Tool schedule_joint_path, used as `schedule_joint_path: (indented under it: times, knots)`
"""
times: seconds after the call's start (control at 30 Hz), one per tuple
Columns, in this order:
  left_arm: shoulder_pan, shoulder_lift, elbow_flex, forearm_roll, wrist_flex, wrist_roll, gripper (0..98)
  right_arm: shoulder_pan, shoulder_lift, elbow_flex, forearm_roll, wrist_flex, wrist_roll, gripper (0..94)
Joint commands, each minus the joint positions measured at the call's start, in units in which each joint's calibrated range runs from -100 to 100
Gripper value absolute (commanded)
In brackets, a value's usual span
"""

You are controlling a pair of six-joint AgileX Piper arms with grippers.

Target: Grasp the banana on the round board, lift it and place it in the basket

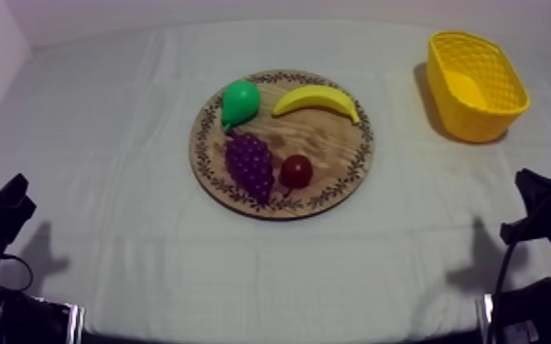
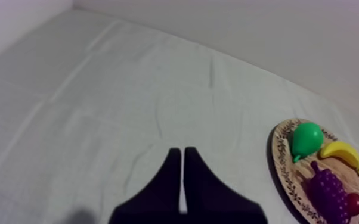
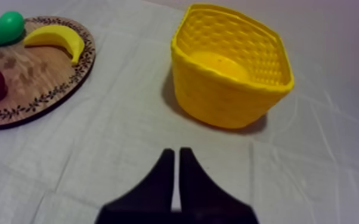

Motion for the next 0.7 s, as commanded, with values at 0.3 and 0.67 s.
schedule_joint_path:
  times: [0.3,0.67]
  knots:
    - [-0.01,-0.03,0.02,0.01,-0.01,-0.01,0.1,-0.80,20.43,-12.63,4.20,-11.27,-0.97,1.9]
    - [-0.01,-0.03,0.02,0.01,-0.01,-0.01,0.1,-3.96,47.30,-43.53,0.16,-8.91,9.88,1.9]
